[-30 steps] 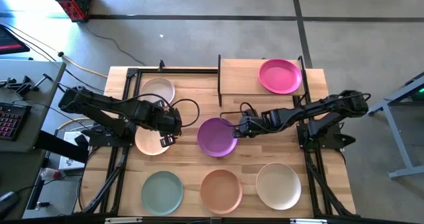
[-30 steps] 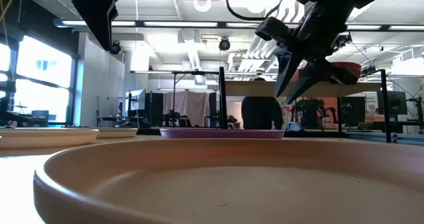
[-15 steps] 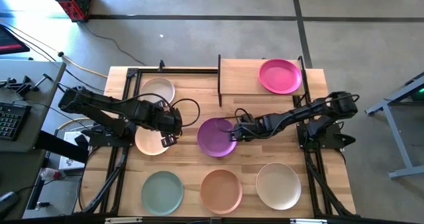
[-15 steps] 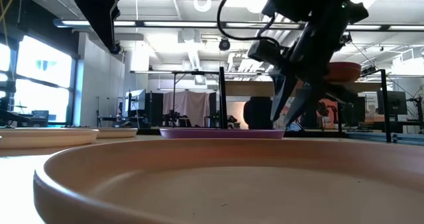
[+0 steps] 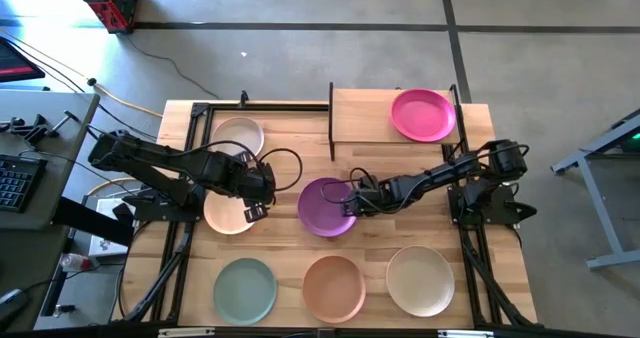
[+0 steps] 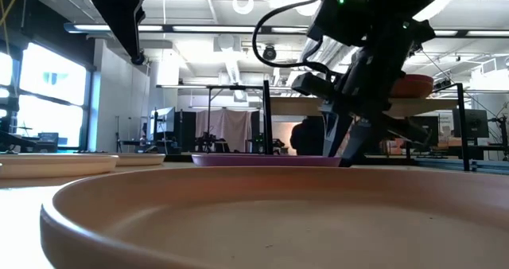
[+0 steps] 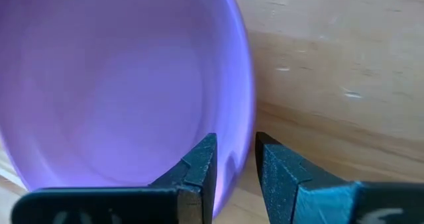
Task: Place and stack plates onto a shelf
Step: Stack the purple plate on top of the pink plate on the shelf
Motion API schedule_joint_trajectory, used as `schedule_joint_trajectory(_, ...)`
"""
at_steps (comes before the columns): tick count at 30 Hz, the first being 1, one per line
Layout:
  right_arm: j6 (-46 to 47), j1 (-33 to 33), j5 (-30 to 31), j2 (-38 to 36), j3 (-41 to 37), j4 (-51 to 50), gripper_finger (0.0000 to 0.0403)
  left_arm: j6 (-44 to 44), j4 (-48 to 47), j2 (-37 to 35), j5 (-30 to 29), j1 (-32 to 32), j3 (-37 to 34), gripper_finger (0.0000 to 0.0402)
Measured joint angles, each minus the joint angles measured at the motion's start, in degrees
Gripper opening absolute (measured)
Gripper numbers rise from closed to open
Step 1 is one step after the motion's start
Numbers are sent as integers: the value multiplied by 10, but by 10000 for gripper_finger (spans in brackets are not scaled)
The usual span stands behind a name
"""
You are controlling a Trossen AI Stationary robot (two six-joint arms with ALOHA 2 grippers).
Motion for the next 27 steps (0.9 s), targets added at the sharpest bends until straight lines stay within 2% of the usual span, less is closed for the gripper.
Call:
schedule_joint_trajectory(3, -1, 0, 0, 0, 0, -2, 66, 0, 0, 0, 0, 0, 0, 117)
schedule_joint_trajectory(8, -4, 0, -4, 0, 0, -4, 8, 0, 1, 0, 0, 0, 0, 117)
schedule_joint_trajectory(17, -8, 0, -12, -7, 0, -5, 3, 0, 1, 0, 1, 0, 0, 117)
schedule_joint_trajectory(27, -19, 0, 1, -78, 0, -23, 1, 0, 1, 0, 1, 0, 0, 117)
